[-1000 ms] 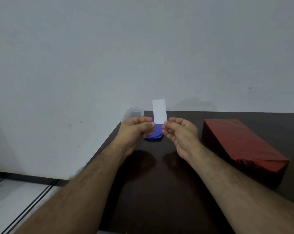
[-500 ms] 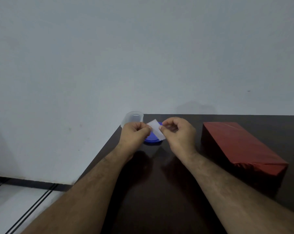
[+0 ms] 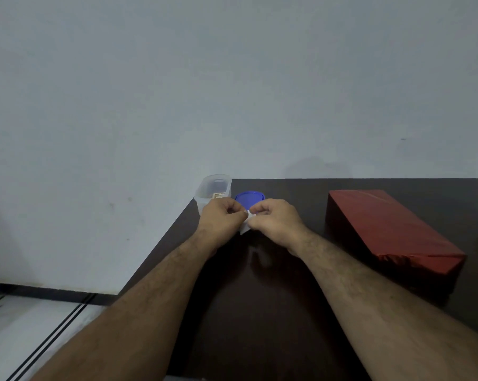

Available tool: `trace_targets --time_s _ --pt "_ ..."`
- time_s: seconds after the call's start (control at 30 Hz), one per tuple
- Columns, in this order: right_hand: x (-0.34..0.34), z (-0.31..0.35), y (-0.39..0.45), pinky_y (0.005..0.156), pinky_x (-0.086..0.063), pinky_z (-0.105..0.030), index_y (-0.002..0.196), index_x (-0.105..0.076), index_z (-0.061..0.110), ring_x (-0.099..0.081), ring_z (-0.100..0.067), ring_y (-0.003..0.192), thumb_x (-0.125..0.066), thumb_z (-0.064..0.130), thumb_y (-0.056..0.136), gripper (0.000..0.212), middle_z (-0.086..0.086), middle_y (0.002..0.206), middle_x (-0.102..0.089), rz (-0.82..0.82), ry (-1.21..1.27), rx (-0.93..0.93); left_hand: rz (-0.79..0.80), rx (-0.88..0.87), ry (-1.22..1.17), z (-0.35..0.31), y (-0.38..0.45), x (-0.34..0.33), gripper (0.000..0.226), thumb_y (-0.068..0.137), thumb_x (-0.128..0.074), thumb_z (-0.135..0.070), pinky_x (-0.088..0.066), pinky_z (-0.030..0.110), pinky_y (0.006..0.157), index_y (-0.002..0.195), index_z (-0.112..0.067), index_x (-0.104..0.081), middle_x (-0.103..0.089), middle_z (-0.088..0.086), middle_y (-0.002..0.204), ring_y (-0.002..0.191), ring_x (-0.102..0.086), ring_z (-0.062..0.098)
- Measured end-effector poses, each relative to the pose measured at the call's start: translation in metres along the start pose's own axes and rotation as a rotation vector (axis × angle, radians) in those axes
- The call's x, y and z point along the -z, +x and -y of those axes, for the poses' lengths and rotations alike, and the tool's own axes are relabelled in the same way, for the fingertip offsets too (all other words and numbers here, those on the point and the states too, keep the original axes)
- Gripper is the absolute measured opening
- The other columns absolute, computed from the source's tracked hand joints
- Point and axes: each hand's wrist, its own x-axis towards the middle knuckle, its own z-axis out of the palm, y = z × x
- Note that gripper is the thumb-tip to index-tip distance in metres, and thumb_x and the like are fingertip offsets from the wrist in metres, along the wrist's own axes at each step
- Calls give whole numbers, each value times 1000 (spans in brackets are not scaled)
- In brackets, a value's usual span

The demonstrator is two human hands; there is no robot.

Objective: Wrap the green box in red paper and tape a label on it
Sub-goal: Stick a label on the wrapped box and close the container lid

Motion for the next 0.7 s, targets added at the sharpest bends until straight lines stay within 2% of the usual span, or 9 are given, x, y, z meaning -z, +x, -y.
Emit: trace_targets --time_s 0.07,0.13,0.2,0.23,0.33,0.47,0.53,0.6,0.7 --pt "-4 0 1 99 -56 -44 85 -76 34 -72 -13 95 -73 49 46 42 15 90 -75 -27 51 3 14 -5 -7 1 -1 0 7 87 -74 -15 -61 32 78 83 -17 -79 -79 -1 82 79 -73 13" --pt "-5 -2 1 87 -58 -33 96 -76 30 -70 -14 98 -83 29 61 35 11 103 -73 -79 92 6 23 -7 -44 1 -1 -1 7 90 -74 -13 -62 33 78 85 -15 -79 -78 2 82 78 -72 14" --pt "-4 -6 5 74 -54 -23 109 -74 26 -67 -13 101 -81 8 73 41 7 113 -70 -173 192 -12 -1 -6 -125 -1 -3 -2 7 92 -74 -12 -63 35 76 86 -11 -78 -75 2 77 74 -70 15" --pt "-2 -7 6 70 -52 -20 112 -72 23 -67 -11 99 -80 4 75 42 4 113 -69 -216 290 -24 -31 3 -175 -2 -2 -1 7 92 -74 -12 -63 36 76 86 -9 -77 -74 3 75 72 -69 14" --pt "3 -6 7 73 -59 -25 123 -66 20 -71 -13 98 -81 3 82 47 -1 112 -72 -267 612 -44 -29 80 -348 -8 -3 6 15 92 -77 -15 -63 39 77 93 0 -77 -74 12 79 71 -69 20" --pt "6 -5 8 67 -55 -23 124 -65 19 -73 -16 100 -82 10 85 44 -3 115 -74 -291 772 -72 116 117 -431 -14 -8 10 22 92 -76 -13 -62 41 79 99 7 -76 -77 24 92 76 -72 28" --pt "6 -5 8 64 -54 -21 123 -65 19 -74 -15 98 -82 10 86 42 -4 113 -75 -294 769 -75 115 69 -422 -16 -9 9 18 93 -75 -9 -61 37 72 97 8 -77 -77 25 89 72 -71 26" --pt "5 -5 6 69 -56 -23 122 -64 18 -74 -12 96 -82 8 86 42 -2 112 -76 -310 723 -38 97 36 -416 -15 -8 8 16 94 -73 -7 -58 34 67 95 9 -76 -75 23 84 70 -68 24" --pt "3 -6 3 77 -53 -20 112 -68 25 -65 -4 94 -88 13 81 39 11 114 -66 -429 440 143 48 -2 -384 -14 -7 7 15 93 -69 -3 -54 34 64 88 11 -74 -69 21 75 67 -62 23"
